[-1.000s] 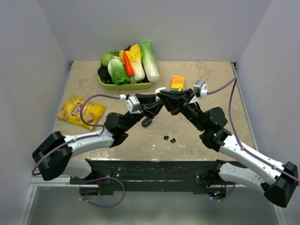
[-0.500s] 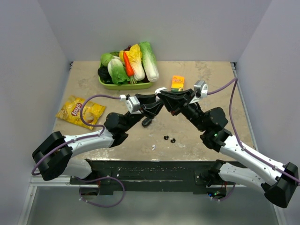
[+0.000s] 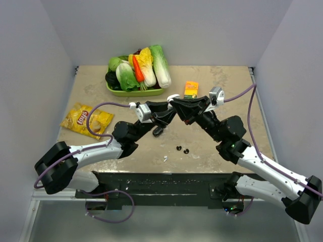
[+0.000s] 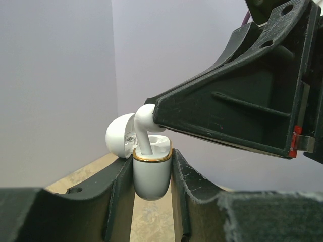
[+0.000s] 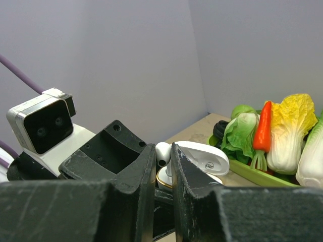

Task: Insert the wireless bluetooth earbuds into the charging case
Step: Place the earbud in the charging case.

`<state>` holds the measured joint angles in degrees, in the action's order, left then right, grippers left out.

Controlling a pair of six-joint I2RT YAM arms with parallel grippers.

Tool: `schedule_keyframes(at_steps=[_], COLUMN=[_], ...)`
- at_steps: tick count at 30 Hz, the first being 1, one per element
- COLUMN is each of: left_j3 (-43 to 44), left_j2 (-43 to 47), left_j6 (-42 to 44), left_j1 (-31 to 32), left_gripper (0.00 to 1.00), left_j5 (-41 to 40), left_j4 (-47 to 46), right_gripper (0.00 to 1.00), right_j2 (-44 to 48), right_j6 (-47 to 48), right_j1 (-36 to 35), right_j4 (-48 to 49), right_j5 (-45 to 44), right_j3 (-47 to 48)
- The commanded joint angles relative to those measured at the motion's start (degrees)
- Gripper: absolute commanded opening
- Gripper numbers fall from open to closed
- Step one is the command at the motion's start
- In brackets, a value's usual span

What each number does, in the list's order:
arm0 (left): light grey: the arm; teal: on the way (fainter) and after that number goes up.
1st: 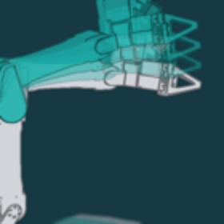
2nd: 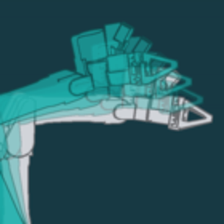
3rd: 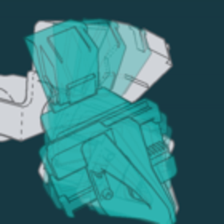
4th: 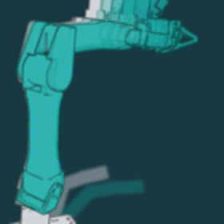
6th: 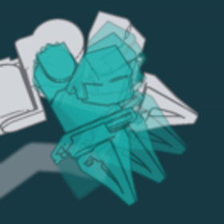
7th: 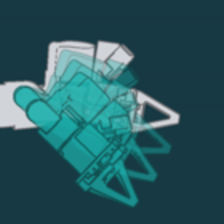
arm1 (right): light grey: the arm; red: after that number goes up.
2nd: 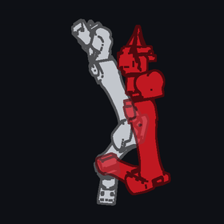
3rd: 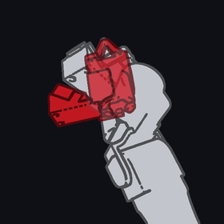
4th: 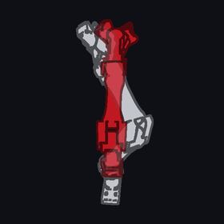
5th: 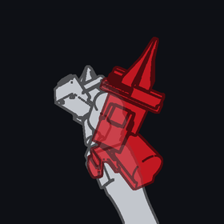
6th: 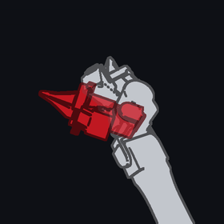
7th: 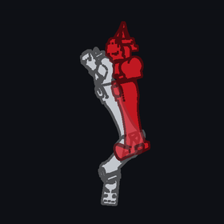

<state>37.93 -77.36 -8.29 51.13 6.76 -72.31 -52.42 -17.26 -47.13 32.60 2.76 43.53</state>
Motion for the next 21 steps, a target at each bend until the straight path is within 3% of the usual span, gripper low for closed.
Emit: schedule_keyframes(at_steps=[1, 7, 21], left_j3=[2.1, 2.0, 1.4], left_j2=[0.9, 0.9, 0.7], left_j6=[1.7, 1.8, 1.7], left_j1=[0.1, 0.1, 0.1], left_gripper=[0.0, 0.0, 0.0], left_j5=[-1.0, -1.1, -1.6], left_j4=[-36.4, -36.4, -36.4], right_gripper=[0.2, 0.28, 0.34], right_j2=[0.8, 1.3, 0.4], right_j6=[-0.1, -0.1, -0.7], right_j1=[-0.6, -0.6, -0.6], right_j4=[-1.6, -1.6, -1.9], right_j5=[1.2, 0.8, -0.7], right_j3=[-0.5, -0.4, 1.9])
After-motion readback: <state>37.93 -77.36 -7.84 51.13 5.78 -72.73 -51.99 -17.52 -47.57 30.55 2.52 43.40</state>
